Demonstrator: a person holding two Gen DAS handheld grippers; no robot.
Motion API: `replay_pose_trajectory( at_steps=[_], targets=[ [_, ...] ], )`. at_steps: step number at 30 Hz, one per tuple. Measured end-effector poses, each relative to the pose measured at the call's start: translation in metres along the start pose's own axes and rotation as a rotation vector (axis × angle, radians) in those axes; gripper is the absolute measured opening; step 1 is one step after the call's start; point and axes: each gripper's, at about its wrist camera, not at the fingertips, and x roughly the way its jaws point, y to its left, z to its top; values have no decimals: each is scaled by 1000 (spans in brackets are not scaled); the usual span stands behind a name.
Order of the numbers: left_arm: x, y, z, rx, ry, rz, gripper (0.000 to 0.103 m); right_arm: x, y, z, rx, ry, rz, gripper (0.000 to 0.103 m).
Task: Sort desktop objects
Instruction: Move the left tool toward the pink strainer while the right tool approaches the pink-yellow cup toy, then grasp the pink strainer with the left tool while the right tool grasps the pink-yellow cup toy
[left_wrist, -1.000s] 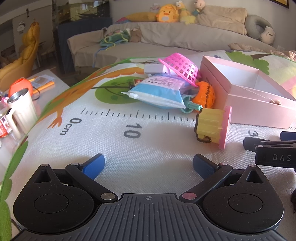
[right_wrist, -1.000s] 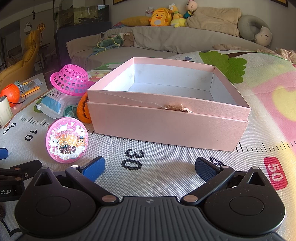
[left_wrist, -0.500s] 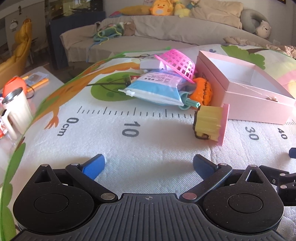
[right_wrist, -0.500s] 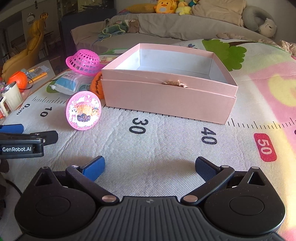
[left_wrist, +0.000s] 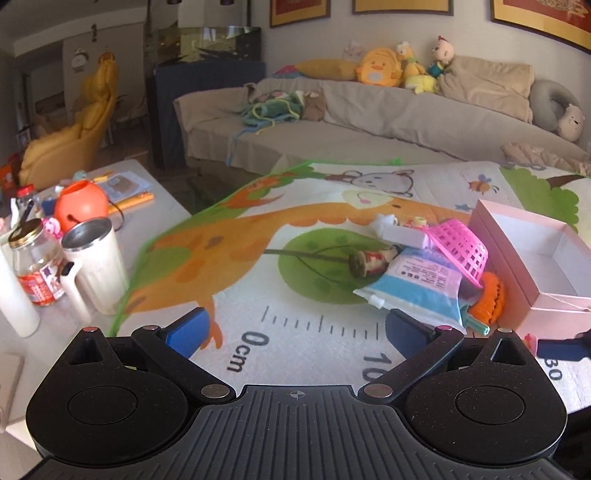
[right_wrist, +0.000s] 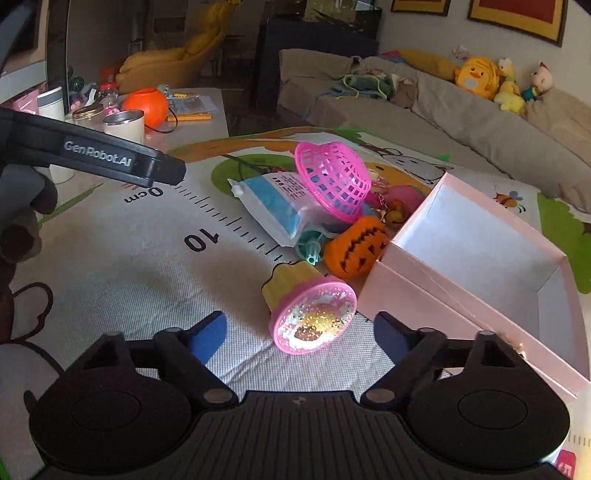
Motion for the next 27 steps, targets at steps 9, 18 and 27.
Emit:
replay_pose_trajectory(
  at_steps=[9, 18, 27],
  targets=[
    [29, -32, 31, -56, 66, -227, 103, -33, -26, -1, 6, 51, -45, 16],
    [78, -89, 62, 4, 68, -214, 95, -47, -19, -12, -20, -36, -90, 57],
    [74, -44, 50, -131, 171, -392, 50, -7, 13, 8, -152, -101, -90, 67]
  ],
)
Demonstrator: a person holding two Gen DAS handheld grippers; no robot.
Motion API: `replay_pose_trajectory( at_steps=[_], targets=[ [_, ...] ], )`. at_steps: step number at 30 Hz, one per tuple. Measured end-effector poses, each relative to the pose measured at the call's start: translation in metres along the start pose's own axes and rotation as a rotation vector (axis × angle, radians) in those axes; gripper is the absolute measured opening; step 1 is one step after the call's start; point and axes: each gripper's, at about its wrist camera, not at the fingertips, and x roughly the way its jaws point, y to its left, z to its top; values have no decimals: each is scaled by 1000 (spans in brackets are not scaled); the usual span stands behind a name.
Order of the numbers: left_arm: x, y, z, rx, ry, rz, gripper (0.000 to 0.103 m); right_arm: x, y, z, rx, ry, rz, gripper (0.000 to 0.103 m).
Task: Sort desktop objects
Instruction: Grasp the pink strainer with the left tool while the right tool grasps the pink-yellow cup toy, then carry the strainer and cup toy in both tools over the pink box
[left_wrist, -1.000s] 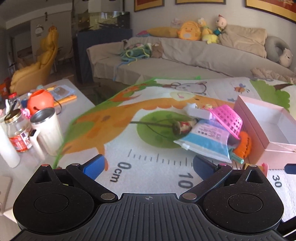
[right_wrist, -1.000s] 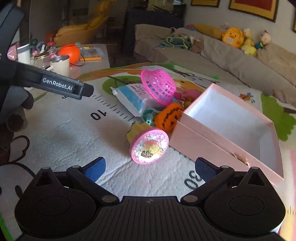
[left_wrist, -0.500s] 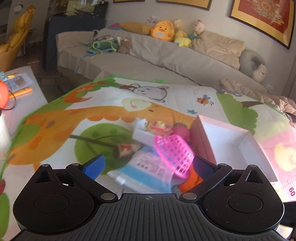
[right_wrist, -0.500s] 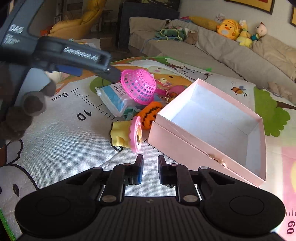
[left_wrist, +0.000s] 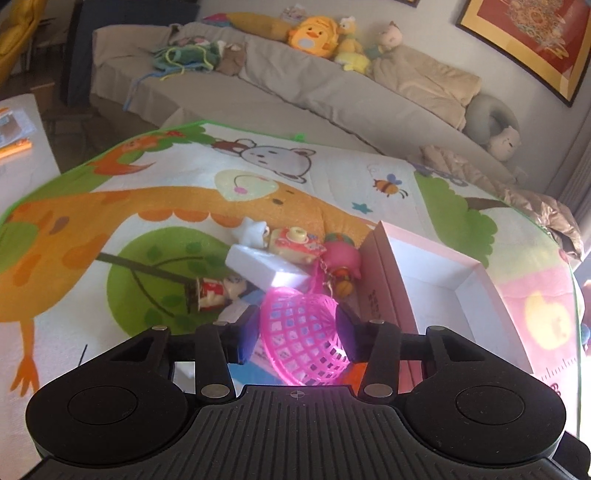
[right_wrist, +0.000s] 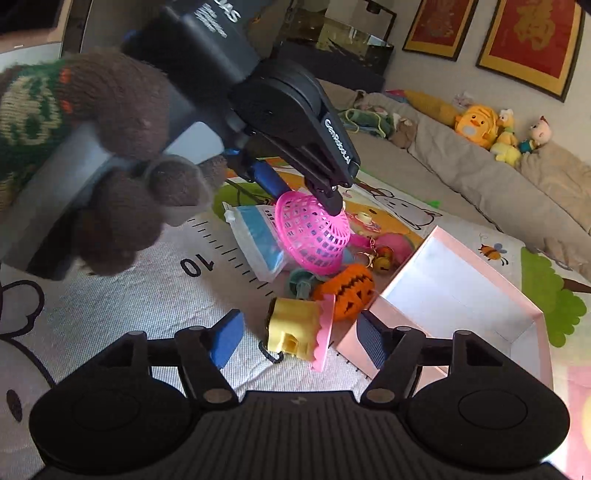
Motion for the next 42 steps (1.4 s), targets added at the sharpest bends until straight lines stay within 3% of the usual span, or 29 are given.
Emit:
replay_pose_trajectory(
  at_steps=[1, 2, 3, 6, 11, 13, 15, 17, 19, 22, 23, 25, 28, 30, 34, 39, 42],
  targets=[
    [-6, 3, -5, 4, 10, -6, 50, 4, 1, 1, -9, 0, -6, 63],
    [-15, 7, -11, 6, 28, -9, 49, 7, 2, 1, -17, 2, -12, 49],
    [-23, 11, -17, 7, 39, -8, 49, 8, 2, 0, -23, 10, -11, 43],
    [-48, 28, -38, 9, 62, 1, 49, 2, -1, -3, -26, 27, 1, 43],
    [-71, 49, -72, 79, 119, 117, 49, -26, -3, -19, -129, 49, -28, 42],
    [-81, 47, -79, 148, 89, 160, 60, -36, -1, -27, -203, 64, -90, 42],
    [-93, 40, -83, 220, 36, 163, 87, -39, 5, -34, -295, 82, -182, 42],
    [-96, 29, -82, 276, -10, 153, 95, -37, 8, -38, -352, 106, -239, 42],
    [-87, 15, -83, 330, -44, 172, 95, -32, 8, -37, -316, 128, -204, 47],
    [-63, 0, -83, 408, -58, 226, 95, -40, 5, -30, -193, 119, -50, 54],
    [-55, -4, -84, 429, -58, 238, 95, -45, 4, -29, -155, 108, -10, 60],
    [-42, -8, -83, 455, -55, 250, 95, -54, 0, -25, -114, 76, 9, 72],
    [-28, -8, -82, 450, -32, 239, 93, -58, -11, -25, -65, 64, -37, 86],
    [-24, -8, -81, 437, -6, 224, 78, -54, -20, -28, -20, 88, -42, 87],
    [-31, -6, -85, 428, -4, 224, 76, -44, -27, -34, 74, 121, 27, 87],
    [-58, -6, -98, 394, 17, 208, 76, -39, -6, -31, 25, 81, 59, 87],
    [-72, -8, -114, 353, 52, 194, 76, -27, -8, -27, 75, 93, 65, 87]
  ],
)
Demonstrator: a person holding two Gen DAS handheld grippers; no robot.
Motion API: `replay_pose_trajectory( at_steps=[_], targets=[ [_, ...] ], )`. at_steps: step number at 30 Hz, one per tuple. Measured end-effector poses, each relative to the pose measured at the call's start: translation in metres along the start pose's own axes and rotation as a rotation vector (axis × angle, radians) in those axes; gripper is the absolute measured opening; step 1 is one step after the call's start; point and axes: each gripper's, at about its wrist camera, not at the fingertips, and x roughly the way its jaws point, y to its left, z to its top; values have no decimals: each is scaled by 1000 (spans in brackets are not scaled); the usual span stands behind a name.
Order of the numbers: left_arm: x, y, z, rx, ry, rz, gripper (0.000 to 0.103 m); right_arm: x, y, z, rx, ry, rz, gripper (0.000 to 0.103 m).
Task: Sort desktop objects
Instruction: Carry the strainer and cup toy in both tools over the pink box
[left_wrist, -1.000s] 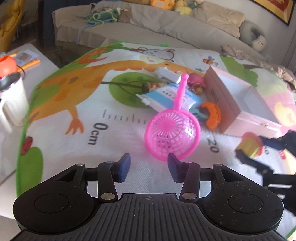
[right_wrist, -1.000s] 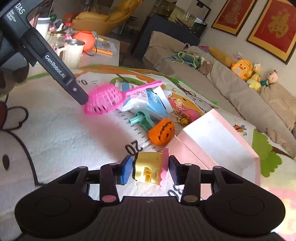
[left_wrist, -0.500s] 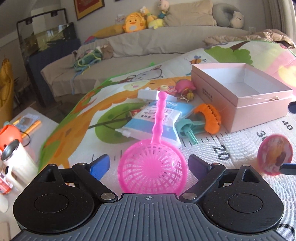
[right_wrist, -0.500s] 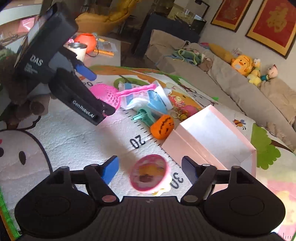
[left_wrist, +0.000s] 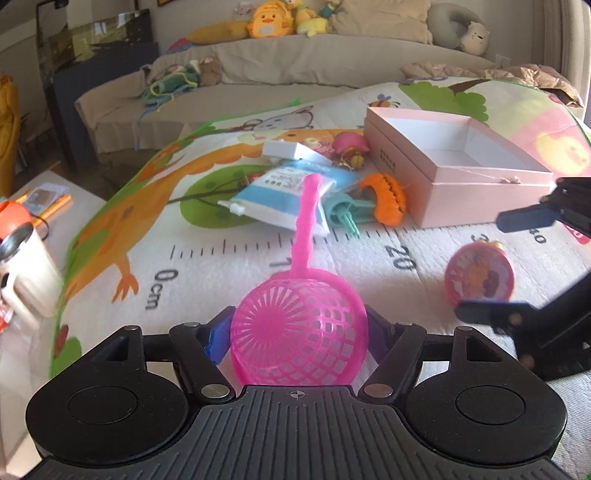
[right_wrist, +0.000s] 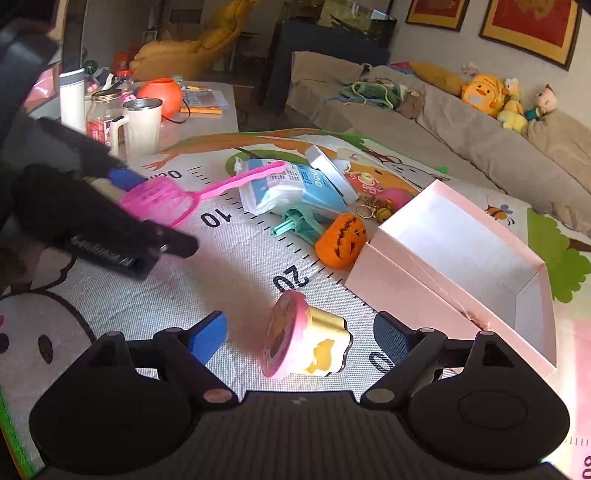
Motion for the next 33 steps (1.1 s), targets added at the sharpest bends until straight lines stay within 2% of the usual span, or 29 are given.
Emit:
replay_pose_trajectory(
  at_steps=[1, 2, 3, 5, 8, 12, 15, 19, 22, 28, 30, 33],
  targets=[
    [-3, -2, -5, -13, 15, -5, 76, 4, -4, 1, 32, 14, 5, 80],
    [-6, -5, -10, -23, 30, -12, 76, 8, -9, 2, 65, 32, 14, 62],
    [-9, -9, -14, -24, 43, -22, 76, 11, -13, 2, 93, 60, 26, 52],
    [-13, -18, -21, -9, 58, -32, 77, 9, -20, 1, 143, 85, 50, 48],
    [-12, -28, -23, 21, 45, -8, 86, -2, -21, -4, 142, 83, 46, 44],
    [-3, -30, -19, 32, 44, 18, 86, -25, -19, -14, 117, 85, 39, 42],
    [-5, -31, -18, 36, 36, 17, 82, -40, -21, -22, 106, 101, 24, 42],
    [-17, -40, -19, 54, 18, 2, 82, -55, -26, -31, 109, 107, -16, 42],
    [-35, -49, -12, 72, -30, -26, 82, -67, -32, -33, 118, 87, -40, 42],
    [-53, -72, 49, 45, -185, -59, 82, -94, -65, -9, 145, 5, -96, 42],
    [-46, -84, 76, 35, -235, -59, 82, -99, -88, 8, 170, -27, -134, 42],
    [-23, -105, 114, 14, -255, -85, 82, -96, -124, 32, 210, -49, -194, 42]
  ],
)
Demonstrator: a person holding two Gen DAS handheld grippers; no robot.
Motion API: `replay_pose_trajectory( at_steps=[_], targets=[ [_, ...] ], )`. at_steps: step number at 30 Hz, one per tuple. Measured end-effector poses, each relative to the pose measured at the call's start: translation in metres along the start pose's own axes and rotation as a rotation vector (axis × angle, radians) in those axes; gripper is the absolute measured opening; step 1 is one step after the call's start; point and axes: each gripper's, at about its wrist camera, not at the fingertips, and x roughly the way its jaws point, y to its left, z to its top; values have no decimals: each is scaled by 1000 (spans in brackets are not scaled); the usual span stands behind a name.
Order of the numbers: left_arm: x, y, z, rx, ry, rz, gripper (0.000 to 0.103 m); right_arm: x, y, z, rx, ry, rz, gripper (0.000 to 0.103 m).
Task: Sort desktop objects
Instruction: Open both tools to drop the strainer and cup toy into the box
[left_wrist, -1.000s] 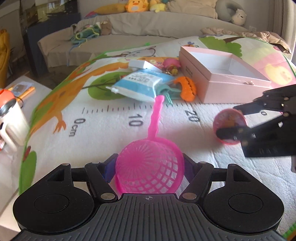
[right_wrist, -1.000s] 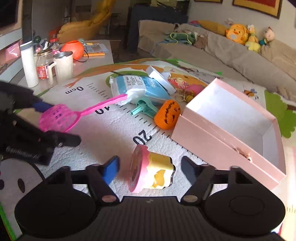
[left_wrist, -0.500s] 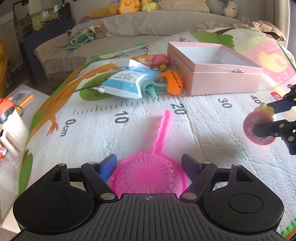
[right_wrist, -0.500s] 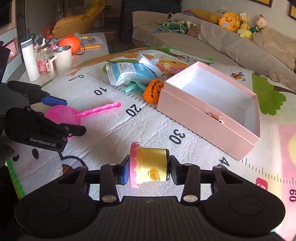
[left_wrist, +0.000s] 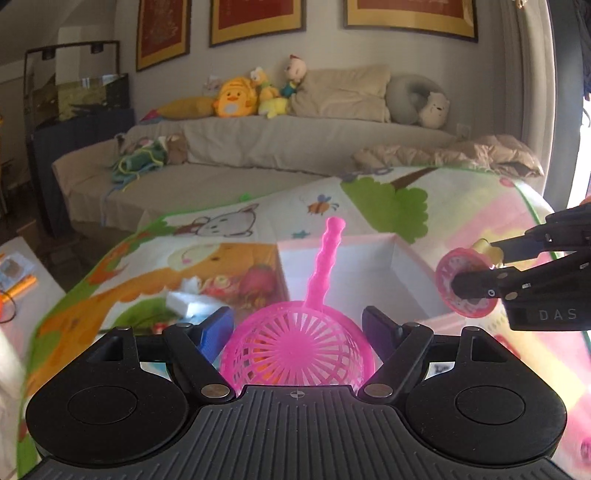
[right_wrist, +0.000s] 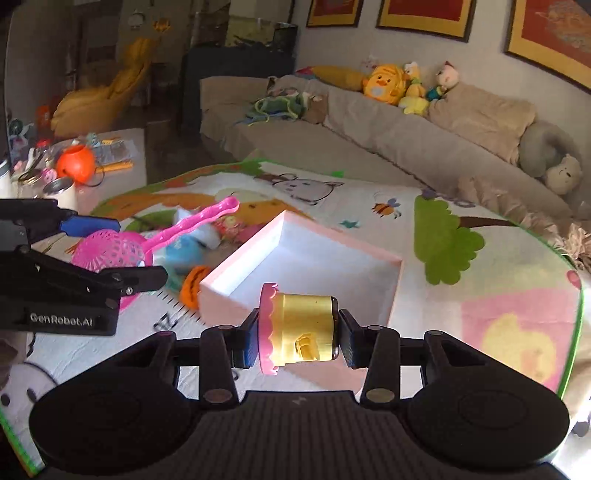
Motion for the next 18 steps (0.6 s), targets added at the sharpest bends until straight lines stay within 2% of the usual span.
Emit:
replay_pose_trajectory(
  at_steps=[2, 5, 9, 11, 13, 18],
  targets=[
    [24, -11, 19, -5, -9, -6, 82, 15, -17, 16, 20, -2, -36, 42],
    [62, -22, 40, -14, -14, 56, 83, 45, -37, 32, 47, 15, -62, 42],
    [99, -9, 47, -99, 86, 48, 93, 86, -55, 37, 92, 70, -78, 47],
    [102, 0, 39, -98, 93, 65, 95, 99, -60, 33, 113, 83, -73, 56],
    [102, 7, 30, -83, 96, 84, 96, 111, -60, 28, 116, 100, -88, 60],
    [76, 48, -2, -138, 112, 73, 97, 151, -62, 7, 172, 222, -157, 60]
  ],
)
